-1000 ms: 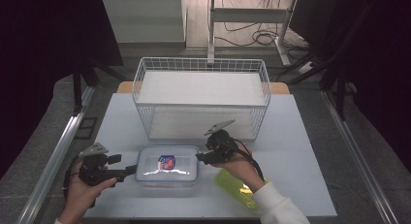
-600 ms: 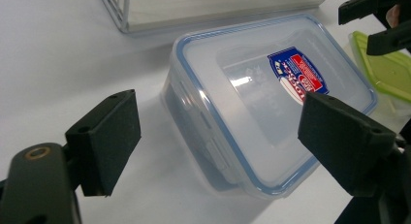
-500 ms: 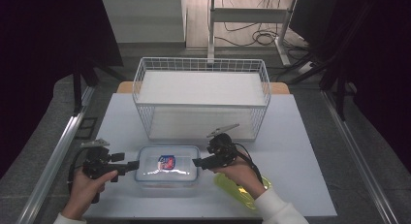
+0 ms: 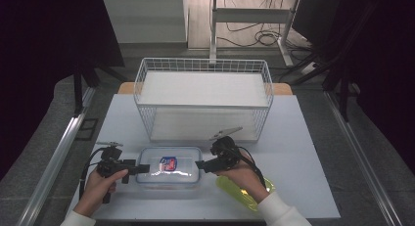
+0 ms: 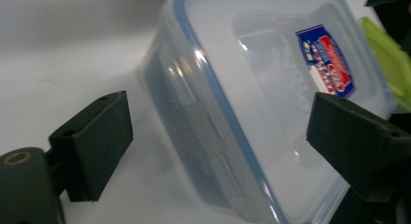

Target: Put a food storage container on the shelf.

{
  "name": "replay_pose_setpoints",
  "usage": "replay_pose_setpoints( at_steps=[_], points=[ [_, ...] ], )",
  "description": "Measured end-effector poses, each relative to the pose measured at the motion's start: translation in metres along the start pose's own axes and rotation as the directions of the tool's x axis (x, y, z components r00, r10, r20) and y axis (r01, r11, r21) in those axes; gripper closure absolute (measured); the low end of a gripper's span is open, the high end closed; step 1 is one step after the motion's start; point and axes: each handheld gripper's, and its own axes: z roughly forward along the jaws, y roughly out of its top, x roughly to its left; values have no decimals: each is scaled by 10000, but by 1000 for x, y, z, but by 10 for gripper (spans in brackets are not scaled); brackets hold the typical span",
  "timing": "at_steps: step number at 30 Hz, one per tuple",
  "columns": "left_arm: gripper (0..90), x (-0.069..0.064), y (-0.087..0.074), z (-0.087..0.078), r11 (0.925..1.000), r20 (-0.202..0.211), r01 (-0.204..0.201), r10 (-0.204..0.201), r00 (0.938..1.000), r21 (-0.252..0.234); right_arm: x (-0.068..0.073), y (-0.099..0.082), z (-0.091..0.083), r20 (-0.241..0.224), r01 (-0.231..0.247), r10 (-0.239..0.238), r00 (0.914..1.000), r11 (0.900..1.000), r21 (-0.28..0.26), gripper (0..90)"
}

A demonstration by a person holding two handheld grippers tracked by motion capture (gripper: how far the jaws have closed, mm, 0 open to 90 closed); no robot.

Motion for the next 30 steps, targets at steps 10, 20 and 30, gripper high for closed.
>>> replay_pose_setpoints(
  at_steps=[10, 20, 30],
  points=[
    [133, -4, -1, 8, 9998, 679, 21, -34, 9977, 202, -2, -2, 2, 54, -159, 159, 9999, 9999, 12, 229],
    [210, 0, -4, 4, 9993, 839, 285, -265, 9961, -228, -7, -3, 5, -30, -465, 466, 9989, 9984, 308, 225],
    [211, -2, -6, 3, 9992, 742, 76, -47, 9972, -391, -6, -2, 13, -364, -837, 864, 9956, 9940, 704, 201]
  ],
)
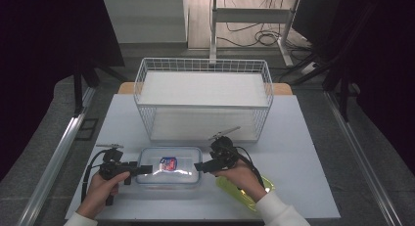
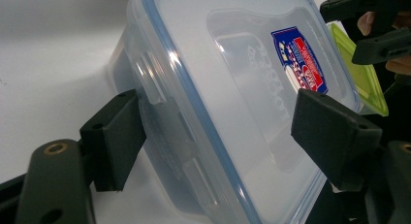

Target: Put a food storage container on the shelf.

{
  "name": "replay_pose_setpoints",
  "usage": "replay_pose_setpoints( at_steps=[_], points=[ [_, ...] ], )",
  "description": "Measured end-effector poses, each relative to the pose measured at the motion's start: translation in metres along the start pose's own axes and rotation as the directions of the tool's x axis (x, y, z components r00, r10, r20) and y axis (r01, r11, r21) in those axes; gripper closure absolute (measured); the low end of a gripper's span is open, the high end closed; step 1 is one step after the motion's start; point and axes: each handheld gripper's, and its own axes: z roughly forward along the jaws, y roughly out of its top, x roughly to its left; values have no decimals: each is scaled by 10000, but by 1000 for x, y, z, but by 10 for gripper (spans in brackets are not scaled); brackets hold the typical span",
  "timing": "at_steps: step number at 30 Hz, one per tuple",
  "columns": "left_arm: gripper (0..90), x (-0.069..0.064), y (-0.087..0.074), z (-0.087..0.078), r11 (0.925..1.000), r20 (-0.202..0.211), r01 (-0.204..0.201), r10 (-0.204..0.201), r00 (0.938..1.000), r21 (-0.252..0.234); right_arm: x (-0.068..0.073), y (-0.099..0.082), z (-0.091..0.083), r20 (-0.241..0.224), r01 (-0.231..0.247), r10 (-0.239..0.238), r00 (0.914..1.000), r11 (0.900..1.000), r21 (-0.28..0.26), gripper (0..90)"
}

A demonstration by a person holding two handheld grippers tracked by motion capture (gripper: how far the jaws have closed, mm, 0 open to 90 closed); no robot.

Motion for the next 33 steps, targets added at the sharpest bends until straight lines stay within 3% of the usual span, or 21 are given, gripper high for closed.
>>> replay_pose_setpoints(
  at_steps=[12, 19, 23, 26, 28, 33],
  points=[
    [223, -7, -6, -5, 9973, -233, -681, 675, 9974, -281, 2, 1, 12, -488, -224, 246, 9985, 9988, 446, 186],
    [225, -12, -10, -6, 9943, -398, -961, 943, 9947, -462, 3, 0, 17, -1201, -519, 581, 9911, 9972, 543, 180],
    [226, -13, -12, -7, 9933, -455, -1034, 1011, 9938, -511, 4, -3, 25, -1796, -638, 773, 9807, 9948, 799, 165],
    [226, -13, -12, -6, 9933, -448, -1012, 988, 9941, -566, 3, -3, 27, -1890, -820, 972, 9771, 9929, 866, 153],
    [226, -13, -12, -6, 9934, -442, -1003, 978, 9942, -566, 2, -4, 27, -2018, -1061, 1232, 9716, 9900, 934, 170],
    [225, -13, -12, -6, 9938, -451, -959, 934, 9946, -565, -1, -5, 16, -2012, -930, 1062, 9738, 9929, 742, 338]
  ],
)
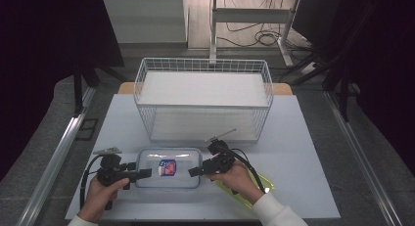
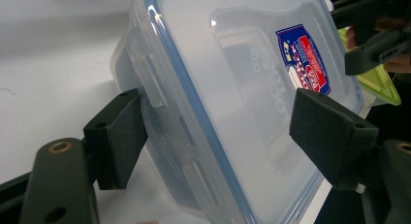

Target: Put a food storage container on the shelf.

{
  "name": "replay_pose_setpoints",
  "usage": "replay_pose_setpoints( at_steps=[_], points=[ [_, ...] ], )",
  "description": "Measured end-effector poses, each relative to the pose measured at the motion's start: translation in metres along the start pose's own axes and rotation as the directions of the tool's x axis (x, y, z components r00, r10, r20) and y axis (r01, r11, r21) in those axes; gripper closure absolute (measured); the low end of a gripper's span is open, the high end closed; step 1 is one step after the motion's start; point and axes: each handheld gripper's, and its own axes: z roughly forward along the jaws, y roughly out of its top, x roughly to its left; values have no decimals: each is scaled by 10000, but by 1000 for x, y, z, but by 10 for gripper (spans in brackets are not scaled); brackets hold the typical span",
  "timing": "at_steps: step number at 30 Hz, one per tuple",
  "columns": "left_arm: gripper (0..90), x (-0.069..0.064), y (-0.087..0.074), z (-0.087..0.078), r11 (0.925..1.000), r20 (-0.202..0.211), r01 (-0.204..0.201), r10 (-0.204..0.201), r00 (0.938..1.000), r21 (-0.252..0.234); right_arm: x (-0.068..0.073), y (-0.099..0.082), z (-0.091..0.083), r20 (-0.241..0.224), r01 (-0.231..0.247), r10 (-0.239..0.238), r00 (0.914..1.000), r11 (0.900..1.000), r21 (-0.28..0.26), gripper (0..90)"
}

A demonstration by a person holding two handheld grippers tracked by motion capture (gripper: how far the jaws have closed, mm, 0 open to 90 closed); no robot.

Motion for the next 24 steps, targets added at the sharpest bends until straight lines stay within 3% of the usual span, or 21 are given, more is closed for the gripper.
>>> replay_pose_setpoints(
  at_steps=[2, 11, 13, 14, 15, 16, 20, 23, 24],
  points=[
    [227, -1, 0, 0, 10000, -57, -36, 36, 10000, 9, 1, -1, -4, 62, 88, -87, 9999, 9999, -84, 386],
    [230, -5, -1, -1, 9999, -214, -71, 70, 9997, -78, -1, -8, -7, -160, -118, 109, 9998, 9984, -548, 417],
    [231, -5, -1, -1, 9999, -189, -54, 53, 9998, -94, 0, -8, -6, -100, -54, 47, 9999, 9981, -619, 374],
    [231, -6, -1, 0, 9998, -165, -149, 148, 9998, -104, 0, -7, -3, -36, -25, 23, 10000, 9986, -534, 303],
    [232, -7, -1, 0, 9997, -197, -232, 230, 9995, -98, -1, -5, 5, -115, -158, 157, 9998, 9998, -109, 185],
    [234, -8, -2, 0, 9996, -218, -262, 260, 9994, -90, -1, -3, 11, -142, -346, 348, 9993, 9993, 148, 123],
    [238, -6, -2, -1, 9998, -129, -213, 212, 9997, -65, -5, 1, 11, -205, -394, 395, 9990, 9992, 58, 153],
    [237, -4, -1, 0, 9999, -70, -79, 79, 9999, -66, -5, 0, 3, -190, -448, 445, 9988, 9989, -155, 263],
    [237, -4, -1, 0, 9999, -70, -79, 79, 9999, -66, -5, 0, 3, -190, -448, 445, 9988, 9989, -155, 263]
  ],
)
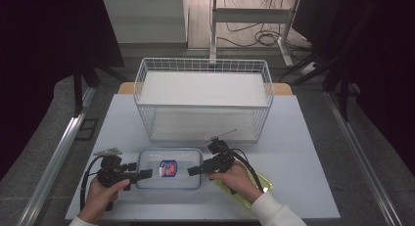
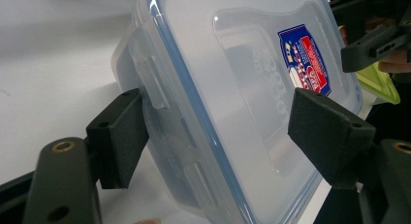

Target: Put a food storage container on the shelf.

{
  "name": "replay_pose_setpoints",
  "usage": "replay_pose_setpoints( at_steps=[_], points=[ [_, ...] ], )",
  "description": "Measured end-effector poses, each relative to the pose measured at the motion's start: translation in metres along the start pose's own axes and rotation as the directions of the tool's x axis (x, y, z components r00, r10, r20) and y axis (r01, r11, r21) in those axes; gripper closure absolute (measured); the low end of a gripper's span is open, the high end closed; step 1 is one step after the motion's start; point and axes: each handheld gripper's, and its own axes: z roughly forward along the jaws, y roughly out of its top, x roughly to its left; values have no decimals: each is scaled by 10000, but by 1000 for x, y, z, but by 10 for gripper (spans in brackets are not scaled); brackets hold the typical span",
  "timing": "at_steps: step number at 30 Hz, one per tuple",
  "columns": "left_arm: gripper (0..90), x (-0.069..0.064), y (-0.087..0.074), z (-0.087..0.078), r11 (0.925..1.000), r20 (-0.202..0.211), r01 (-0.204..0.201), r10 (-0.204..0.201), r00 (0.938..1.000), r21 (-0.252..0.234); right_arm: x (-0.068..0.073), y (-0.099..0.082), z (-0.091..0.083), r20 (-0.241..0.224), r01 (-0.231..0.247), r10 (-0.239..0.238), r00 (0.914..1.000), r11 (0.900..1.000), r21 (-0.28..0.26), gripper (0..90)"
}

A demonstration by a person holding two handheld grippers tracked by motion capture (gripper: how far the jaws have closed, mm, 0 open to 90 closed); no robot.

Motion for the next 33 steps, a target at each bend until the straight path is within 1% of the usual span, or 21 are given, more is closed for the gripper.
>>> replay_pose_setpoints(
  at_steps=[1, 2, 3, 4, 6, 9, 11, 14, 16, 18, 19, 26, 30, 32, 33],
  points=[
    [236, 0, 0, 0, 10000, -10, 17, -17, 10000, 2, 2, -2, -6, 11, 89, -89, 10000, 10000, 3, 351],
    [236, 0, 0, 0, 10000, -15, 38, -38, 10000, -6, 2, -3, -7, -5, 120, -120, 9999, 9999, -26, 386],
    [236, -1, 0, 0, 10000, -16, 53, -53, 10000, -38, 2, -4, -10, -19, 105, -105, 9999, 9999, -62, 416],
    [237, -2, 0, 0, 10000, -75, 5, -5, 10000, -34, 2, -6, -12, -31, 108, -109, 9999, 9999, -125, 429],
    [237, -3, -1, -1, 10000, -125, -33, 33, 9999, -46, 1, -8, -12, -150, -115, 110, 9998, 9993, -343, 449],
    [240, -4, -1, -1, 10000, -168, -51, 50, 9998, -41, 1, -10, -13, -188, -348, 338, 9993, 9980, -526, 462],
    [246, -5, -1, -2, 9999, -202, -92, 90, 9998, -84, 2, -12, -14, -123, -367, 360, 9993, 9974, -614, 468],
    [252, -8, -2, -4, 9996, -297, -278, 276, 9992, -81, 5, -14, -15, -85, -391, 386, 9992, 9967, -715, 484],
    [254, -10, -3, -4, 9996, -378, -256, 251, 9990, -121, 5, -15, -15, -99, -481, 475, 9988, 9957, -794, 490],
    [269, -11, -3, -6, 9996, -421, -163, 153, 9990, -217, 7, -16, -16, -47, -468, 466, 9989, 9951, -865, 497],
    [276, -12, -4, -6, 9995, -420, -194, 184, 9990, -237, 8, -17, -17, -8, -442, 443, 9990, 9950, -899, 501],
    [285, -16, -4, -8, 9987, -579, -457, 442, 9973, -244, 10, -22, -19, -103, -490, 482, 9988, 9925, -1123, 523],
    [287, -22, -4, -10, 9975, -750, -658, 636, 9952, -275, 13, -24, -20, 29, -378, 385, 9993, 9918, -1217, 528],
    [295, -25, -4, -11, 9966, -824, -739, 706, 9941, -376, 14, -25, -22, 92, -426, 442, 9990, 9899, -1351, 544],
    [299, -26, -3, -11, 9958, -860, -834, 798, 9931, -387, 15, -25, -25, 163, -344, 374, 9992, 9878, -1518, 566]
  ],
)
